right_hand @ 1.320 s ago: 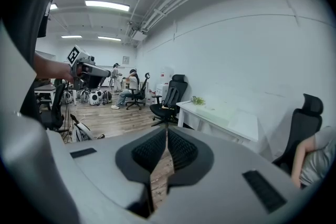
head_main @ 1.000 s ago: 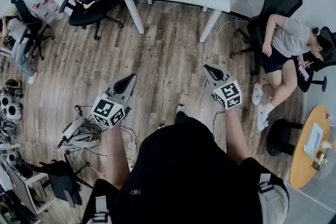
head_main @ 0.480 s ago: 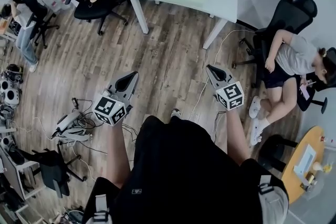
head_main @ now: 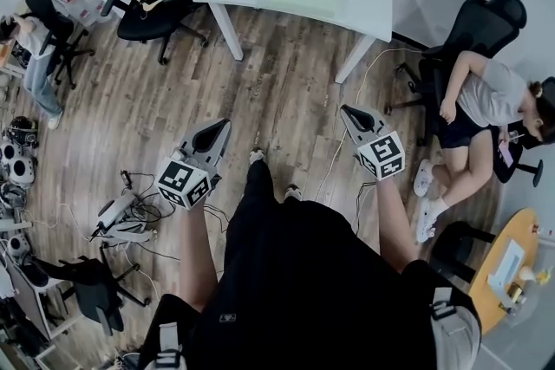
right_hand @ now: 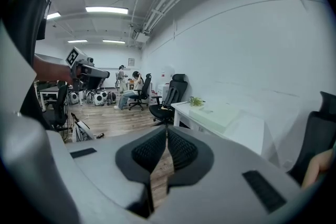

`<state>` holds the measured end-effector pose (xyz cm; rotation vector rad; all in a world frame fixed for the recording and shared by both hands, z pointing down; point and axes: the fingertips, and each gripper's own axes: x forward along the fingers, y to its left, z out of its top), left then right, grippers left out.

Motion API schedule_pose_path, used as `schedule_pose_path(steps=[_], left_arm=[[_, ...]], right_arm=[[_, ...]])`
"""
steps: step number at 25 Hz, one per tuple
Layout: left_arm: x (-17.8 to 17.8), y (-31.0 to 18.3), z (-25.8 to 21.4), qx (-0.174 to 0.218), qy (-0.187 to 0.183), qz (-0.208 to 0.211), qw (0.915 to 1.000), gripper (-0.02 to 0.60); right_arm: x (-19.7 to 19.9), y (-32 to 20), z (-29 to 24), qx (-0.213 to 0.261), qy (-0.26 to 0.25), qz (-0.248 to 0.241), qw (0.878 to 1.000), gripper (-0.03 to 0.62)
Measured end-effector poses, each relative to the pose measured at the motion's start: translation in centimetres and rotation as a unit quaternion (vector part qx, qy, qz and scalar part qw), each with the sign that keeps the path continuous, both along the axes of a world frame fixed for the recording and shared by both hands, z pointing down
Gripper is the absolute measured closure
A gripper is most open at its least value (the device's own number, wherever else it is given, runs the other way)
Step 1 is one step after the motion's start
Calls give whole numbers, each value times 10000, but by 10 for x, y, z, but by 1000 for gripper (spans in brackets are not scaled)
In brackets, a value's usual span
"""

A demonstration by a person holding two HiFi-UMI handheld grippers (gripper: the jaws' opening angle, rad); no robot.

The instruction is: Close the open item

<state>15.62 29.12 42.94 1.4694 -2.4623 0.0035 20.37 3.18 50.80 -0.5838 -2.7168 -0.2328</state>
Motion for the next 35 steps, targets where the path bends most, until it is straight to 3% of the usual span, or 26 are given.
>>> schedule_pose_path(steps=[22, 27, 35], left_arm=[[-214, -55, 9, 39, 77, 1046, 9945, 575], [-248, -63, 11, 24, 77, 1224, 9925, 575], [-280, -84, 21, 17, 171, 1147, 9933, 575]], right_arm=[[-155, -36, 5, 156, 151, 957, 9952, 586], [-183, -42, 5, 166, 127, 1141, 9932, 586], [-210, -61, 13, 194, 213, 1069, 9939, 586]])
